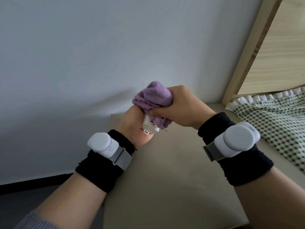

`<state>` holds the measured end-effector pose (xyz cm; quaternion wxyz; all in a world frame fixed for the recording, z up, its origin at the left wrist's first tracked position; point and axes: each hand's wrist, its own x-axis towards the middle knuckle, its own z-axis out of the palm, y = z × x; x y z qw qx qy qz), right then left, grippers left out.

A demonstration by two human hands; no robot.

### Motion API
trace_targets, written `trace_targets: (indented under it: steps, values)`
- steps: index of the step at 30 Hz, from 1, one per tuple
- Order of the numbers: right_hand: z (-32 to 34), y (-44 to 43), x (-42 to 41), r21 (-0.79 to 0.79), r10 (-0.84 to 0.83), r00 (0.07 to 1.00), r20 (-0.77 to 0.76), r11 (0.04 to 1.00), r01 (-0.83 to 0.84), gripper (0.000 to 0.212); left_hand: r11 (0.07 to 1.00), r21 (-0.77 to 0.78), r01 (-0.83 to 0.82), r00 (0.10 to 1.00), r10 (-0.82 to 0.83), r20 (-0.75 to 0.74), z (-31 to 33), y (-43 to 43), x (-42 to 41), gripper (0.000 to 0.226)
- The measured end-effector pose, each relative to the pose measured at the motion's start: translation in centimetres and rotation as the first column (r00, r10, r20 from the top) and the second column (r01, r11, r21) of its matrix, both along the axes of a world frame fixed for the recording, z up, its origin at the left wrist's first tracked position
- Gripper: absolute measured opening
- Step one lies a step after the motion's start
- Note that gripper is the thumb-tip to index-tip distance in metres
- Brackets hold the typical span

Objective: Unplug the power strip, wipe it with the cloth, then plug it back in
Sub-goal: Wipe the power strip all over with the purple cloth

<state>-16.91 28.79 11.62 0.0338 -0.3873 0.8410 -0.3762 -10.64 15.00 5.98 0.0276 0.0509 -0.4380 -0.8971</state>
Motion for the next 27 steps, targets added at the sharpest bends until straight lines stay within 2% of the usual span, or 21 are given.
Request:
trace_targets:
  steps: [2,5,9,10,12,14,18,21,23,25,26,27]
  values:
    - [-0.1,-0.2,0.0,0.0,0.004,1.0,-0.021,1.0,-0.004,0.025,1.0,0.007,0.009,1.0,-0.008,-0.018,0.1,0.0,0.2,0.06]
    - [-0.6,-0.7,-0.2,-0.071,-0.157,0.976,-0.15,0.987,0.147,0.026,0.998,0.055,-0.036,0.999,0.035,0.013,0.2,-0.1,0.1,0.04]
    - [0.0,0.7,-1.4,-0.301,-0.135,0.984,0.12,0.939,0.166,0.013,0.99,0.103,-0.098,0.995,0.095,0.032,-0.2,-0.7,-0.1,0.049]
    - [0.2,1.3,-1.8,-0.324,-0.114,0.983,0.145,0.933,0.156,0.012,0.987,0.119,-0.104,0.994,0.1,0.042,-0.2,-0.8,-0.1,0.049]
    - [0.7,2.0,-2.0,-0.284,-0.052,0.989,0.138,0.955,0.09,0.013,0.981,0.147,-0.127,0.99,0.116,0.076,-0.2,-0.8,-0.2,0.042]
    - [0.8,2.4,-2.0,-0.174,-0.017,0.997,0.077,0.984,0.03,0.017,0.974,0.179,-0.136,0.989,0.122,0.086,-0.1,-0.7,-0.2,0.031]
    - [0.8,2.0,-1.3,-0.054,0.035,0.999,0.027,0.998,-0.034,0.023,0.978,0.198,-0.063,0.998,0.064,0.001,0.4,-0.5,0.0,0.02]
    - [0.8,1.0,-0.3,-0.051,0.09,0.996,0.013,0.995,-0.089,0.024,0.989,0.144,0.018,0.994,-0.002,-0.111,0.3,-0.2,0.2,0.032]
    - [0.7,0.2,0.3,-0.025,0.075,0.997,-0.036,0.997,-0.076,0.026,0.988,0.147,0.042,0.988,-0.019,-0.151,0.2,-0.4,0.1,0.031]
    - [0.6,-0.3,0.6,-0.012,0.039,0.997,-0.07,0.999,-0.04,0.028,0.989,0.137,0.05,0.983,-0.024,-0.184,0.0,-0.7,0.2,0.045]
    - [0.6,-0.3,0.7,-0.001,0.038,0.997,-0.066,0.999,-0.038,0.027,0.99,0.132,0.053,0.981,-0.027,-0.19,-0.1,-0.7,0.3,0.045]
    - [0.7,-0.2,0.6,0.016,0.057,0.997,-0.049,0.998,-0.056,0.025,0.991,0.122,0.05,0.981,-0.026,-0.192,-0.1,-0.7,0.4,0.034]
